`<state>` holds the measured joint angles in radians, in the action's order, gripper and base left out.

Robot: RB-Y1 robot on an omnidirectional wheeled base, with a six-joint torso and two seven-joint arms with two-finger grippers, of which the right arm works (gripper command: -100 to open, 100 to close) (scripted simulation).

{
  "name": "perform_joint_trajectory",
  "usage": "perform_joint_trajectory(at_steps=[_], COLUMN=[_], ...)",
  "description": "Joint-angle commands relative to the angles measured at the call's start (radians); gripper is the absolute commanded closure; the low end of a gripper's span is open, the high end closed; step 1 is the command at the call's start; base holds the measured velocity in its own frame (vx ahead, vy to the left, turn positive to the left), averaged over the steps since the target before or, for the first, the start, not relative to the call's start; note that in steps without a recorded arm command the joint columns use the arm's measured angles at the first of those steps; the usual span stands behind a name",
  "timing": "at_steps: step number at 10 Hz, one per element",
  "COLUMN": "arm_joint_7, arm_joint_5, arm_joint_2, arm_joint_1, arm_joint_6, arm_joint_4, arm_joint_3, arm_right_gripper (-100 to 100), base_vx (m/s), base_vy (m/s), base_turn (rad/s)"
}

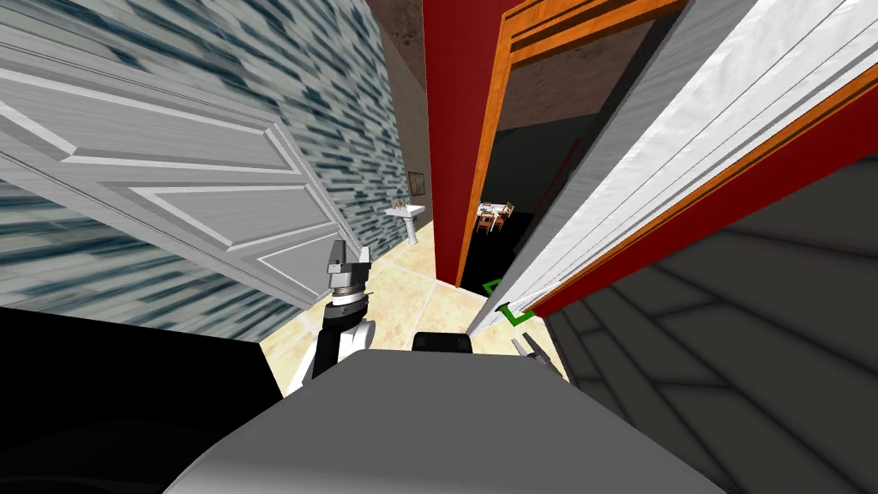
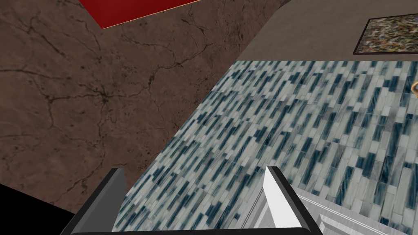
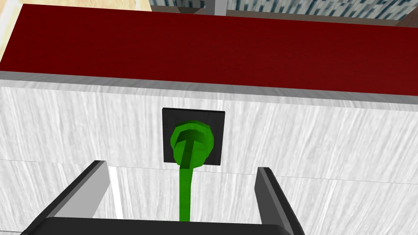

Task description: Pull the door open

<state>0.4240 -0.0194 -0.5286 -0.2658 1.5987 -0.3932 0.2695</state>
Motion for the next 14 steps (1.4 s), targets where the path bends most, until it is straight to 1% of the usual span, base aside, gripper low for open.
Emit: perform_joint_trajectory(at_steps=[1,5,12,14], arm_joint_7=[-0.003,-0.005,-0.005,-0.006], arm_joint_5=[0.001,0.001,0.001,0.000], arm_joint_2=[0.001,0.001,0.001,0.001], arm_joint_1=[-0.010,-0.016,-0.016,-0.017], arm_joint_6=[0.002,0.010,0.010,0.005], arm_joint_4=[-0.007,-0.007,-0.007,-0.006], arm_joint_3=[0.000,0.000,0.000,0.001], arm_right_gripper=[-100,-100,-100,-100], base_vx=[-0.109,-0.078,0.005,-0.003], base_vy=[-0.034,-0.035,0.002,0.013], base_turn=[-0.042,0.009,0.001,-0.076])
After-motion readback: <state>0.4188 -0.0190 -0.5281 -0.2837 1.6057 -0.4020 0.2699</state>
